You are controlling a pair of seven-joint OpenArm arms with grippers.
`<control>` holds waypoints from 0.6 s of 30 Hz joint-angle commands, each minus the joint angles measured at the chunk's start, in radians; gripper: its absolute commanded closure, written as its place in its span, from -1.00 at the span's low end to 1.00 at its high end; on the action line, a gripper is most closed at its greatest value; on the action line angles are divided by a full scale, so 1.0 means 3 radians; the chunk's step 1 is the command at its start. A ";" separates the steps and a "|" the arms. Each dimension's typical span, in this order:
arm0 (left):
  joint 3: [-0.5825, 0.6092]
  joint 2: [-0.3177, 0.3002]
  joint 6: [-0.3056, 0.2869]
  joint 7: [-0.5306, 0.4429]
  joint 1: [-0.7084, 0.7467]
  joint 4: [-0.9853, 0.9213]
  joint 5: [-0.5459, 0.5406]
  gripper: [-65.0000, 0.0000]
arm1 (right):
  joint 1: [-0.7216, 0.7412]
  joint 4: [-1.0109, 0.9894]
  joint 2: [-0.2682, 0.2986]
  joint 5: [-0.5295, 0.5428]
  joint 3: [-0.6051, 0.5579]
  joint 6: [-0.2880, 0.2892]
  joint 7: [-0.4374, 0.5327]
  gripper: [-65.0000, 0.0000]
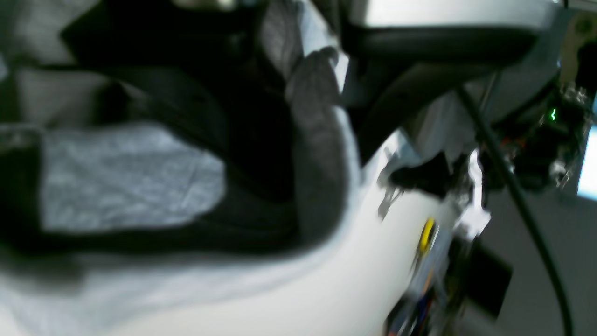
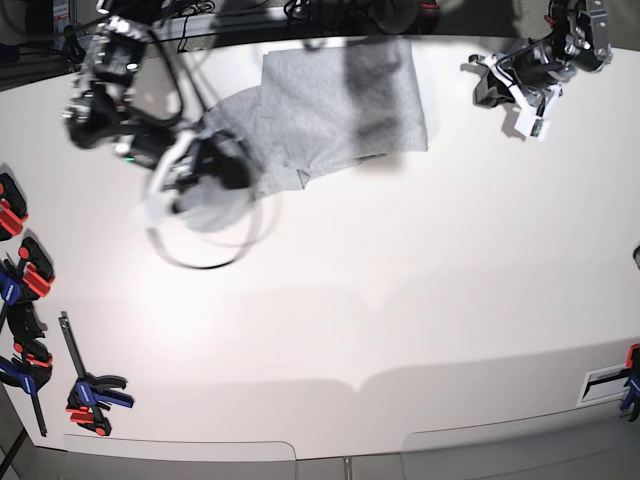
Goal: Fold the T-shirt properly
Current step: 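Grasp the folded shirt with the right gripper and lift it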
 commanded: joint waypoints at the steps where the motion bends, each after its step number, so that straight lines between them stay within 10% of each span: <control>1: -0.0017 -0.0045 -0.0024 -0.0028 0.0010 0.0056 -0.0032 1.00 | 0.0028 0.0090 -0.0055 0.0048 -0.0102 0.0040 0.0061 1.00; 11: -0.0017 -0.0043 -0.0024 -0.0020 0.0010 0.0056 -0.0032 1.00 | 0.0029 0.0104 -0.0815 -0.0577 -0.1258 0.0040 0.0158 1.00; 18: -0.0017 -0.0045 -0.0024 -0.0020 0.0010 0.0056 -0.0032 1.00 | 0.0028 0.0104 -0.0827 -0.1233 -0.1924 0.0040 0.0267 1.00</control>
